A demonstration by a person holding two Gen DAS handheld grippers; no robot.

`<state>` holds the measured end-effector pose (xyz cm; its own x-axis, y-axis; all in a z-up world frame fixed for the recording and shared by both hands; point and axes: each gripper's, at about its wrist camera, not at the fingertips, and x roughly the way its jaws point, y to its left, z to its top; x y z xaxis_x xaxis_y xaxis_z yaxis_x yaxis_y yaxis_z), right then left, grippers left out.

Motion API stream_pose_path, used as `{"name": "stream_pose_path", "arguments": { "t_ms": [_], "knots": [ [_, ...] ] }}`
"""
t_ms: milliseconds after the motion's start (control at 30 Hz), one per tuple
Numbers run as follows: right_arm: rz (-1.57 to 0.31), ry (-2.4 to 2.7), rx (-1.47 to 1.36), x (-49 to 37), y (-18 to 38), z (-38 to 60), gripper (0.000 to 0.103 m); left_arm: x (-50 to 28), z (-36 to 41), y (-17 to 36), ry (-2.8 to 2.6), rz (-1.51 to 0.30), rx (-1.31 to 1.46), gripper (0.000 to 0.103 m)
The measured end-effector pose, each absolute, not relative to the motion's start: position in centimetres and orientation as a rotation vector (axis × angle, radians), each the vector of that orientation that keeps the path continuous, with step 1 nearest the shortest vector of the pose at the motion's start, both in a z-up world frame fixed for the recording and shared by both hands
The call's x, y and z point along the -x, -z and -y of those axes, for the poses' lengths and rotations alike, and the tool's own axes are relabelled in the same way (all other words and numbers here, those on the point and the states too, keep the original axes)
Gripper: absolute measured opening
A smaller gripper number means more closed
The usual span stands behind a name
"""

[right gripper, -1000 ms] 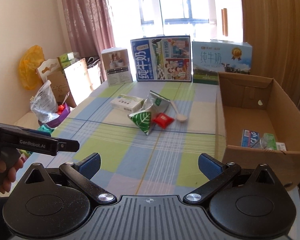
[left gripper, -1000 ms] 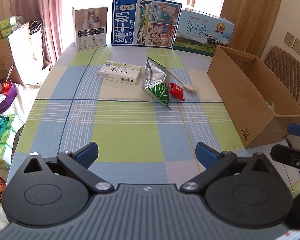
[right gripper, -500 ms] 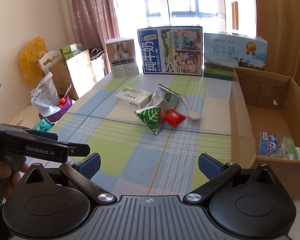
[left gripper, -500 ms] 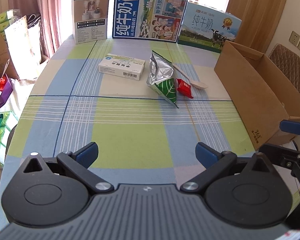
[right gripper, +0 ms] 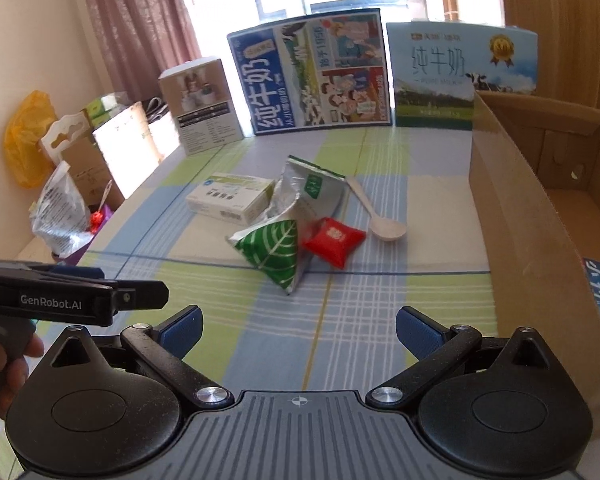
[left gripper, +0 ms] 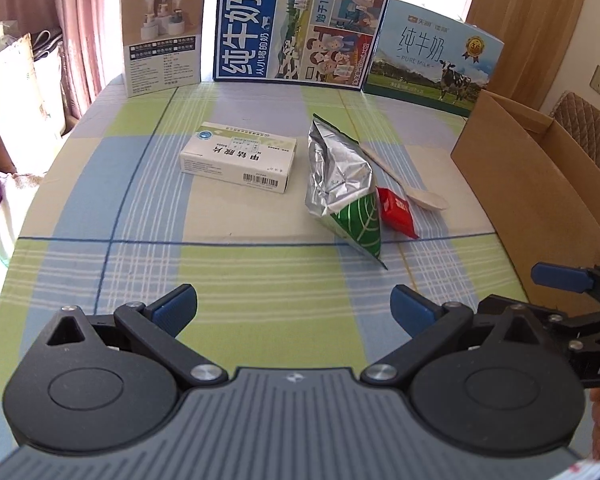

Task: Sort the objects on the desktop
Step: 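Move both open tools back from the cardboard box over the table, then close the left tool on the silver snack bag while the right tool grips the red packet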

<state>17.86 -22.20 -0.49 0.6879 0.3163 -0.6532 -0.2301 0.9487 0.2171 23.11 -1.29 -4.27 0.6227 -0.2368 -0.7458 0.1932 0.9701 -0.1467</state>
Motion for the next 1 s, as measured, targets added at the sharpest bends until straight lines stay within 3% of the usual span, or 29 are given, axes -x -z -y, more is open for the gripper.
{"name": "stream_pose_path", "arguments": {
  "t_ms": [433, 600, 1000],
  "knots": [
    [-0.784, -0.255, -0.148, -23.8, 3.9, 23.8, 0.079, -29.4, 2.7, 7.6, 0.340, -0.884, 0.099, 0.092],
    [-0.795, -0.252, -0.192, -25.1, 4.7, 24.1, 0.065, -30.8, 3.1, 7.5, 0.367, -0.861, 0.103, 0.085],
    [-0.783, -0.233, -0.267, -28.2, 5.9, 22.9, 0.061, -32.7, 3.2, 7.6, 0.377, -0.842, 0.111, 0.081]
  ]
}}
